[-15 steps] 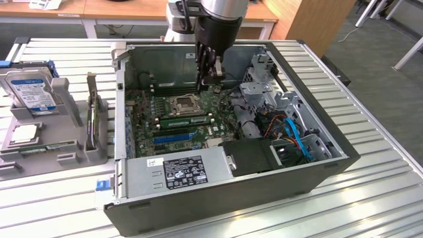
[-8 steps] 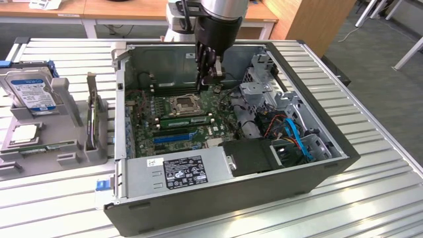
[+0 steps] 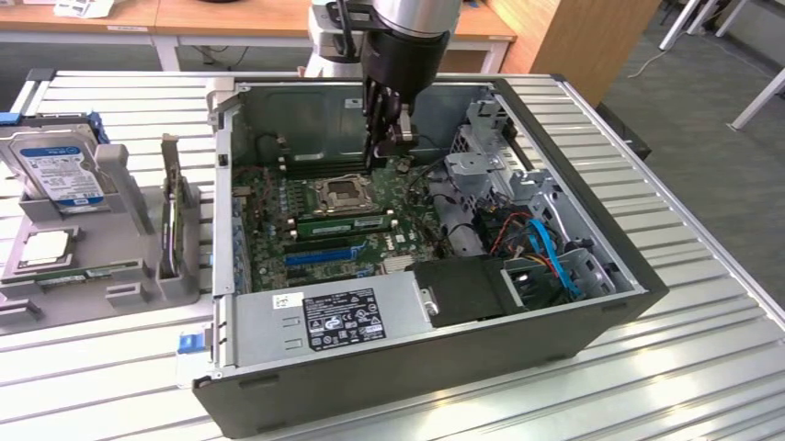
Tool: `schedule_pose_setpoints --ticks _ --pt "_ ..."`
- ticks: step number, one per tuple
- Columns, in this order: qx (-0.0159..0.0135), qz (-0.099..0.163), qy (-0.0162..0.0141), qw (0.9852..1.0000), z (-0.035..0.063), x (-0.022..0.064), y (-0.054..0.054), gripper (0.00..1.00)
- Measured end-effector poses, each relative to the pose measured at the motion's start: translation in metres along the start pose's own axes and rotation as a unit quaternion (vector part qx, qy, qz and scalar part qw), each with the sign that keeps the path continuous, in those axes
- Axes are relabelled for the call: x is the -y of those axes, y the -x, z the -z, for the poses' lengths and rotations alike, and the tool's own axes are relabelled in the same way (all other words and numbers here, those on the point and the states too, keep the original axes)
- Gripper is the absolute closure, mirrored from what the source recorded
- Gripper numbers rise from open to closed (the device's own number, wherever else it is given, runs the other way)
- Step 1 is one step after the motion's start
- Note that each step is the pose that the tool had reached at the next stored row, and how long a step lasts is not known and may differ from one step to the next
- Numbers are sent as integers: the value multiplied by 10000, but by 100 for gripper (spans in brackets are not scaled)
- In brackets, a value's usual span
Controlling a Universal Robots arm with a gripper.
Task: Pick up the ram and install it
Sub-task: 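Press down the ram until it locks into place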
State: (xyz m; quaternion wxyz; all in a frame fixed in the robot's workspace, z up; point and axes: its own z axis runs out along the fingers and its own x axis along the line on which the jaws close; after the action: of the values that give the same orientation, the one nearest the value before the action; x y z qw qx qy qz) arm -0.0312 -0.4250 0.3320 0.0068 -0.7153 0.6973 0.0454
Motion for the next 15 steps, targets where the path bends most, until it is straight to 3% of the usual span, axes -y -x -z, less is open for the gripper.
schedule_pose_setpoints --ticks 2,5,15 --pt "0 0 0 10000 0 0 0 76" --pt "0 0 0 10000 0 0 0 89" --pt "0 0 0 10000 1 11 -1 90"
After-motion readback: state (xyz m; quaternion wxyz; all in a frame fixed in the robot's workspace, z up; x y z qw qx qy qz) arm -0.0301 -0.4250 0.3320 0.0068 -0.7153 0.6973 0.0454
